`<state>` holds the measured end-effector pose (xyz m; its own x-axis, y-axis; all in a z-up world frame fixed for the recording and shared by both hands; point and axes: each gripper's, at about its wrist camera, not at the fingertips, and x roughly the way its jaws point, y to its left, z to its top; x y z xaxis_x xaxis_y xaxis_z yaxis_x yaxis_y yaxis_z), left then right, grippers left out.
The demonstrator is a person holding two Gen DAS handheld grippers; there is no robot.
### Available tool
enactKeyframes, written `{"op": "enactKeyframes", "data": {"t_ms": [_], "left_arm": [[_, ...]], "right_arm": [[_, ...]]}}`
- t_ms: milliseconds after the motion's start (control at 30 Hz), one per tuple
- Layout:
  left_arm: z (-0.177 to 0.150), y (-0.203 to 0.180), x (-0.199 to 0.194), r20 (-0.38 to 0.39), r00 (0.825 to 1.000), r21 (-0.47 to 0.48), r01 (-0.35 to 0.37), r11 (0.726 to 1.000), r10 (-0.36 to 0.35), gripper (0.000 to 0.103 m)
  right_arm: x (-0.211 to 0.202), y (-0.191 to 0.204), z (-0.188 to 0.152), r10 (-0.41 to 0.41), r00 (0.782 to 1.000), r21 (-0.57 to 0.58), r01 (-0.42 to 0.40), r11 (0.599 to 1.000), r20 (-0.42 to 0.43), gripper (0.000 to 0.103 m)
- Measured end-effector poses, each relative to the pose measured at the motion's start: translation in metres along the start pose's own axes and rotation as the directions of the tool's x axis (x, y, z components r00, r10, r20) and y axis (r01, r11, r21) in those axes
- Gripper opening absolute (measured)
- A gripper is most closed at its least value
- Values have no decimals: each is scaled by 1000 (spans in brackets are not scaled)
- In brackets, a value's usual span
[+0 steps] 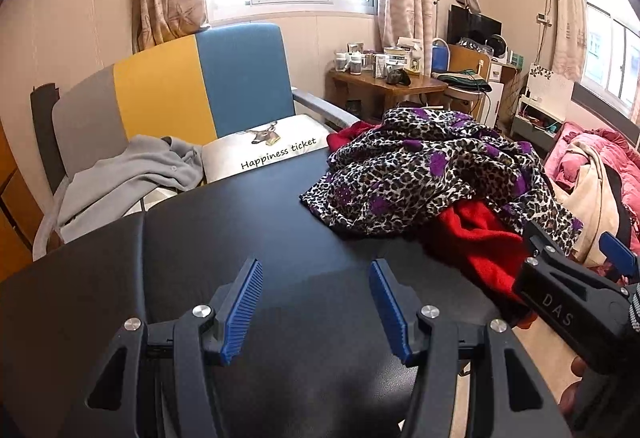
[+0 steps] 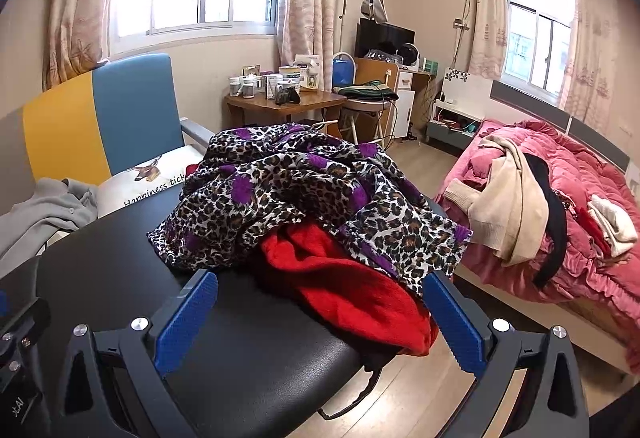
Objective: Fold clothes
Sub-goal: 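Move both grippers toward the leopard-print garment on the black seat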
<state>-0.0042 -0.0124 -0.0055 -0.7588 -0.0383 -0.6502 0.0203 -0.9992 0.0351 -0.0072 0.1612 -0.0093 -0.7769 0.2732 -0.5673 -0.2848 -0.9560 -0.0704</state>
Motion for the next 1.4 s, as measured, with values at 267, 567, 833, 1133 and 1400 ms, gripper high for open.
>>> {"op": "enactKeyframes", "data": {"t_ms": [267, 567, 833, 1133, 1400], "left_arm": [[-1, 4, -1, -6, 1000, -2, -4, 1000, 4, 57], [-16, 29, 12, -45, 998, -34, 41, 999, -42, 57], [-72, 117, 22, -104, 991, -123, 73, 990, -86, 57], [-148, 206, 21, -253, 968, -185, -51, 981, 3, 57], [-159, 239, 52, -302, 912, -14, -295, 955, 277, 57]], "right_arm": [[2, 4, -1, 7, 1000, -10, -7, 1000, 0, 103], [30, 0, -1, 311, 946, 91, -303, 949, -92, 103], [14, 12, -28, 340, 940, -159, -334, 929, 8, 103], [48, 7, 17, 346, 937, -230, -346, 909, -42, 103], [56, 37, 40, 316, 948, -344, -304, 888, -23, 103]]}}
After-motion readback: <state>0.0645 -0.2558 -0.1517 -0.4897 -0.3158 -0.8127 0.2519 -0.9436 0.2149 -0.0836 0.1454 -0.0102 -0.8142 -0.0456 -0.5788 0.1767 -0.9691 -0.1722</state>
